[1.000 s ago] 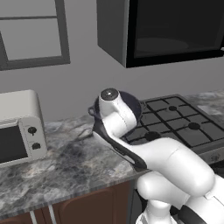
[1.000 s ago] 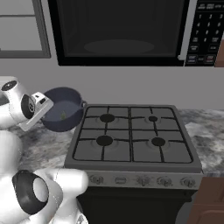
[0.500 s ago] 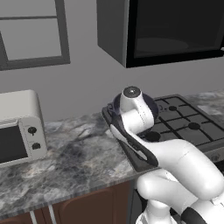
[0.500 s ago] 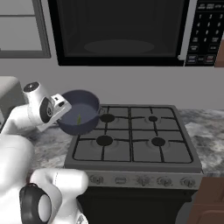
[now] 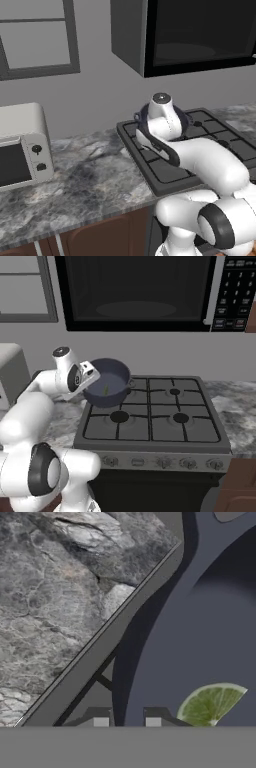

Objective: Turn on the sink faucet. Then move the lemon wedge from the counter to the sink. Turn off the sink. Move the vegetable from the sink to the pot next to the stove. Finally move the pot to the rear left burner.

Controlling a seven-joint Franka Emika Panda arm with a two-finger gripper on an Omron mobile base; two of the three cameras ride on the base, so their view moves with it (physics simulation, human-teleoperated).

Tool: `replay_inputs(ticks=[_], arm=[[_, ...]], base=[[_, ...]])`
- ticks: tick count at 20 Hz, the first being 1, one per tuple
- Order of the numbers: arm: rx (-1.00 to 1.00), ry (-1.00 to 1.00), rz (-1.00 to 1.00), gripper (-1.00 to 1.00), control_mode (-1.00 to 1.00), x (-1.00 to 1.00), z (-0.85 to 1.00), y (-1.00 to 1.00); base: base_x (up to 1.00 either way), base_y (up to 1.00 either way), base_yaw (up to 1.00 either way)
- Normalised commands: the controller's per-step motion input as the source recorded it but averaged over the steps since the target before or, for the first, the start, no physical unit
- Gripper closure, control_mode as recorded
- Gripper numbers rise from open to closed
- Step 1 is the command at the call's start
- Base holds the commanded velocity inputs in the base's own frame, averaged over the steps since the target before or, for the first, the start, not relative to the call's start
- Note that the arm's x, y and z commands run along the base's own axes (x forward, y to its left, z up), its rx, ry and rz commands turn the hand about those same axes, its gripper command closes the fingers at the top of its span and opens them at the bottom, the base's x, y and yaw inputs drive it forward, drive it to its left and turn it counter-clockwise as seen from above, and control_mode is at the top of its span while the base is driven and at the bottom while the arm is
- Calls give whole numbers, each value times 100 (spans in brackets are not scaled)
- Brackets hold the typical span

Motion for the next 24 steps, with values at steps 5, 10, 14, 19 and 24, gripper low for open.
replay_inputs(ticks=[5, 10, 14, 19, 24], arm=[[0, 2, -1, 100, -100, 48, 0, -24], [0, 0, 0, 100, -100, 40, 0, -16], [0, 0, 0, 100, -100, 33, 0, -13], [0, 1, 0, 100, -100, 36, 0, -10], [0, 2, 0, 100, -100, 29, -5, -3]], base=[[0, 0, 0], [0, 0, 0], [0, 0, 0], [0, 0, 0], [0, 0, 0]])
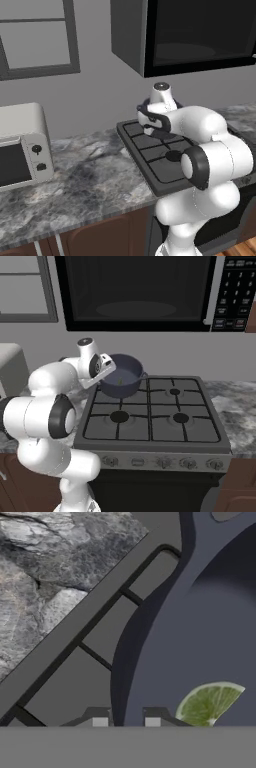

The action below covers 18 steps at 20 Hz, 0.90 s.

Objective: Turn on the sink faucet. Then move the lemon wedge from the counter to the sink. Turn off the sink. Move the vegetable from the sink to the pot next to the stove. Finally move the pot to the rear left burner.

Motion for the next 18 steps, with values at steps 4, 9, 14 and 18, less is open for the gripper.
replay_inputs(ticks=[4, 9, 14, 18], arm=[[0, 0, 0, 100, -100, 10, -17, 0], [0, 0, 0, 100, -100, 5, -18, 0], [0, 0, 0, 100, -100, 10, -25, 0], [0, 0, 1, 100, -100, 21, -22, 0]], base=[[0, 0, 0], [0, 0, 0], [0, 0, 0], [0, 0, 0]])
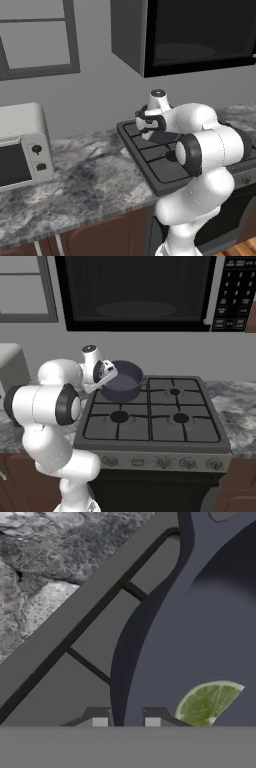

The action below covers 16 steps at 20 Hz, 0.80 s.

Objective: Turn on the sink faucet. Then move the lemon wedge from the counter to the sink. Turn off the sink. Move the vegetable from the sink to the pot next to the stove. Finally move the pot to the rear left burner.

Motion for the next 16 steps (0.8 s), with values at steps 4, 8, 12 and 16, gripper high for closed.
replay_inputs(ticks=[4, 8, 12, 16], arm=[[0, 0, 3, 100, -100, 23, -18, 0], [0, 0, 4, 100, -100, 24, -23, 0], [0, 0, 4, 100, -100, 20, -23, 0], [0, 0, 4, -100, -100, 3, -12, 0]], base=[[0, 0, 0], [0, 0, 0], [0, 0, 0], [0, 0, 0]])
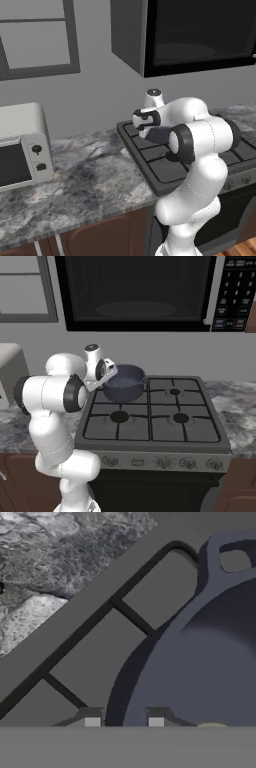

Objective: Turn on the sink faucet. Then move the lemon wedge from the counter to the sink. Turn off the sink. Move the vegetable from the sink to the pot next to the stove. Finally move the pot to the rear left burner.

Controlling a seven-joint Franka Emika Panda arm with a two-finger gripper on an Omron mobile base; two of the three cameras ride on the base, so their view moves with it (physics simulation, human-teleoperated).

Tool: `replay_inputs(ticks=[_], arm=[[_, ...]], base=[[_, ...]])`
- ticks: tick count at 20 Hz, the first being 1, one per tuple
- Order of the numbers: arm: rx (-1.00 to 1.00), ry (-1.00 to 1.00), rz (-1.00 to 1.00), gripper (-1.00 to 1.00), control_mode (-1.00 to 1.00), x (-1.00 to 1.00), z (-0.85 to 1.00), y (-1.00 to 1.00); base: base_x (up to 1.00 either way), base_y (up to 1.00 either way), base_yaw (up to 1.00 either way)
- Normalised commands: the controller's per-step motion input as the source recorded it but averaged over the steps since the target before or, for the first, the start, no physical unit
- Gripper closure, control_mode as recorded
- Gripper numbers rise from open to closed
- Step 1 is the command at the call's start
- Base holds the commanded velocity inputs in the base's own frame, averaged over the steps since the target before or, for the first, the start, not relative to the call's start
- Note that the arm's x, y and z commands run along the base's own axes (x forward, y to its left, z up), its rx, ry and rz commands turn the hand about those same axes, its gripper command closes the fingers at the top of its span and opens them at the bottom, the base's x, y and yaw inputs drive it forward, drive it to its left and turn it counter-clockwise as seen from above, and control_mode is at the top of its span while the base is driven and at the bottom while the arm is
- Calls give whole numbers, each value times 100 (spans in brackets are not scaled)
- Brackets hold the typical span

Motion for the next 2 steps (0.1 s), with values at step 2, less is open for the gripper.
replay_inputs(ticks=[2], arm=[[0, -3, 4, -100, -100, 0, 0, 0]], base=[[0, 0, 0]])
